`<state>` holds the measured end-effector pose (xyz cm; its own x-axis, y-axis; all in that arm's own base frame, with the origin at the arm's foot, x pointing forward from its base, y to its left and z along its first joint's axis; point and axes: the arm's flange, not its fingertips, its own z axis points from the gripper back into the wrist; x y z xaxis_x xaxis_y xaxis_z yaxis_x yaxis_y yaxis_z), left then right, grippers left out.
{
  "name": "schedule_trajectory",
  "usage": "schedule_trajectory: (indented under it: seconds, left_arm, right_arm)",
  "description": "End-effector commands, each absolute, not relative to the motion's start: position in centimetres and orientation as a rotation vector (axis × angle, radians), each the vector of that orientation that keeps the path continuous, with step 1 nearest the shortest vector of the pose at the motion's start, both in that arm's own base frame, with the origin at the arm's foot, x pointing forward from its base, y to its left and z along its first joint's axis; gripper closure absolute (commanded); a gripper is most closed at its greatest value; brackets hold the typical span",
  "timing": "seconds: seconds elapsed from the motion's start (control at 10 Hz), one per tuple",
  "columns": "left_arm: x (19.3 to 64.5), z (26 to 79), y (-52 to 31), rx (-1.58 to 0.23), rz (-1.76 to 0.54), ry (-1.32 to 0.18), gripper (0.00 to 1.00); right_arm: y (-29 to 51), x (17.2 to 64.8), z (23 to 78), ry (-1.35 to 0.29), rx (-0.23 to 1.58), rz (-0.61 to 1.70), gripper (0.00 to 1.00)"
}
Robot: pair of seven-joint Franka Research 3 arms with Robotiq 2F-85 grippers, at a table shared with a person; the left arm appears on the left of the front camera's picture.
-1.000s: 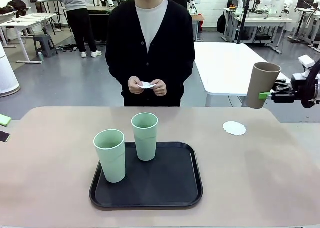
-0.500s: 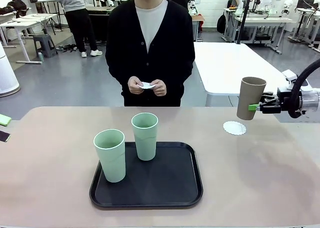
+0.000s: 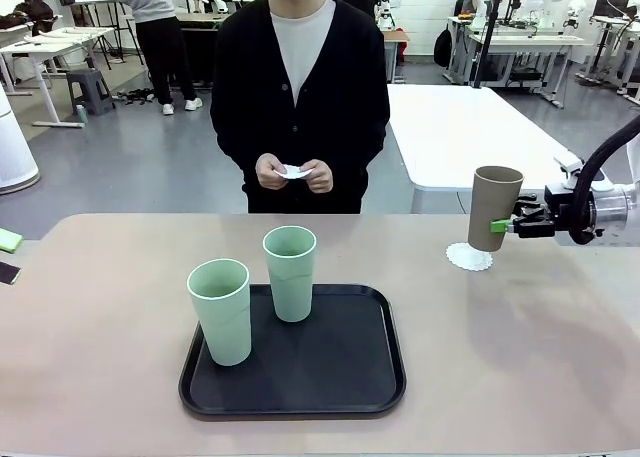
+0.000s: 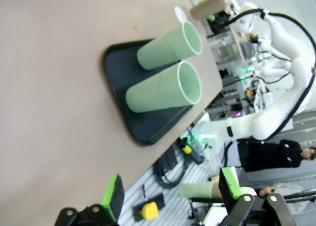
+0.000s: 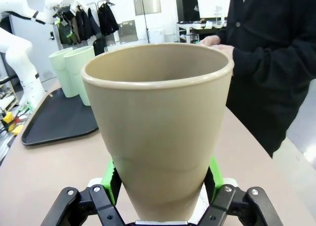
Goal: Place coasters on the table and set cups on them.
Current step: Pick up one Reusable plastic cup and place it on a coaster set by the human.
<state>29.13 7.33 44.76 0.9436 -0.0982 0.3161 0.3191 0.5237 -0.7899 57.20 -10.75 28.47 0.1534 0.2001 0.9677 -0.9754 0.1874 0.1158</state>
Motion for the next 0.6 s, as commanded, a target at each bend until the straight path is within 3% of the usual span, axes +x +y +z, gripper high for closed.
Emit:
schedule_trajectory:
  seconds: [0.0, 0.5]
  left_arm:
    - [29.28, 44.88, 7.15, -1.003, -0.258, -0.253, 0.00]
    - [29.28, 44.88, 7.15, -1.003, -0.258, -0.253, 0.00]
  right_arm:
    - [-10.39, 57.40, 29.09, -1.024, 0.984, 1.139, 0.18]
    - [-10.77, 57.09, 28.42, -1.023, 0.989, 1.089, 0.18]
